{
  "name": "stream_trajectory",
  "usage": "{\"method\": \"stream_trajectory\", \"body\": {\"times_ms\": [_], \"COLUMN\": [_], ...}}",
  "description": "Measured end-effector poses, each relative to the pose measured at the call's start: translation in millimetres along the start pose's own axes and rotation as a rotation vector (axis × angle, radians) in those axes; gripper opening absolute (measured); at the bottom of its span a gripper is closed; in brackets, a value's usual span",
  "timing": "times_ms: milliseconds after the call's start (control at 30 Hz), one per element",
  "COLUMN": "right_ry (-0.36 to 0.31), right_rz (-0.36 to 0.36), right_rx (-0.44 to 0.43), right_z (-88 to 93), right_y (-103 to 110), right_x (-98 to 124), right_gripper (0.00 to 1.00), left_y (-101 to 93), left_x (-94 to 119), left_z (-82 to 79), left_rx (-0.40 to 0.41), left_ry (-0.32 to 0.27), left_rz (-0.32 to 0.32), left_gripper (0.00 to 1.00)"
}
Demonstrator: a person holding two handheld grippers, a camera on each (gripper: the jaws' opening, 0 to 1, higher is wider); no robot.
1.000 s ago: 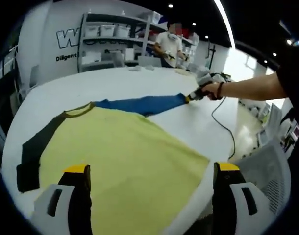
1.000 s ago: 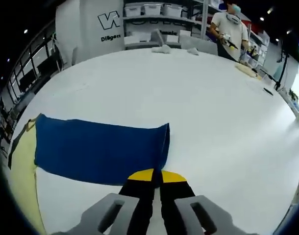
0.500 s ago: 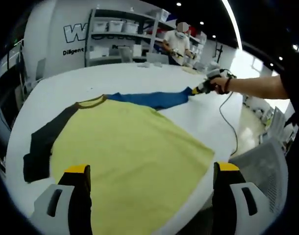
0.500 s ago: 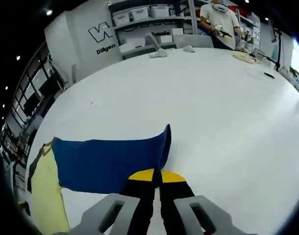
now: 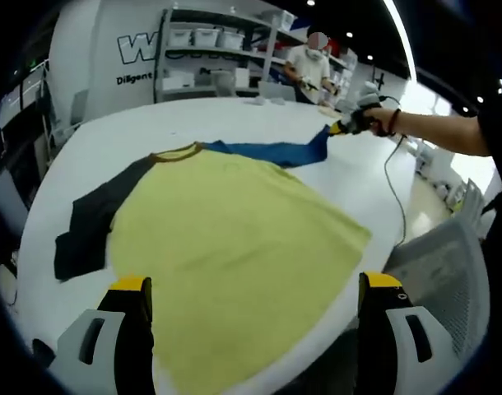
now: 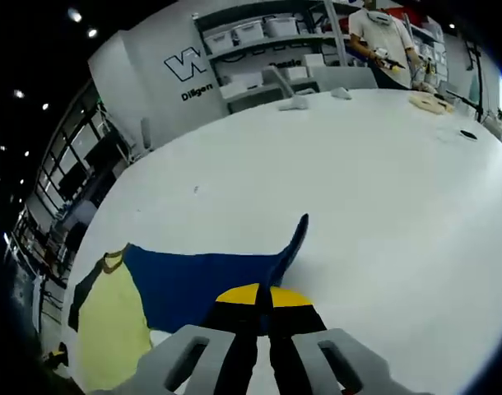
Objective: Fold the garment on the visible template until the final outline fits inside the template.
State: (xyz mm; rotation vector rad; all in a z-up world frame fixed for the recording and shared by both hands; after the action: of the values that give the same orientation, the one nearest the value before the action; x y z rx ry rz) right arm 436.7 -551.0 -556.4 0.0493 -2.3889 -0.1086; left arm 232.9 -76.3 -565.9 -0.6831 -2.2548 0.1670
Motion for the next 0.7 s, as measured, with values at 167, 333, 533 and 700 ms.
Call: {"method": "stream_trajectory", "body": {"times_ms": [167, 333, 533, 700], "right_ry": [-0.018, -0.018, -0.043, -0.053], "right_rz": [-0.028, -0.076, -0.169, -0.242], "right_rx": [0.061, 0.077, 0.083, 0.116], "right_z": [-9.5, -18.1, -30.8, -38.6], "right_y": [37, 69, 117, 156], "right_x": [5, 1, -2, -8], "right_gripper": [0.0, 0.0, 0.0, 0.0], "left_y": [5.5, 10.5, 12.1, 13.3], "left_x": [13, 19, 26, 28], "left_z": [-4.9, -4.6, 0.5, 5.9], "left_rx": [0.033, 0.022, 0.04, 0.03], "left_ry": [-0.022, -0.02, -0.025, -0.018], "left_rz": [-0.006, -0.019, -0.004, -0.007], "left_gripper": [0.99, 0.99, 0.99, 0.99]}}
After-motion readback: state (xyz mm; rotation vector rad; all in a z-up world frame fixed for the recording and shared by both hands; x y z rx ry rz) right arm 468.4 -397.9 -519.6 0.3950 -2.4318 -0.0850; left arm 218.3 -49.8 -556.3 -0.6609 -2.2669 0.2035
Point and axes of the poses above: the point that each gripper's makers call its tool centre point, and the gripper's own axes: x roughly backward along the fingers, y roughly to its left, z roughly out of its underside, the point moved 6 cm from there along x, roughly backward along the fingers, and after that the axes turned 12 degrees about x, right-handed, at the moved point
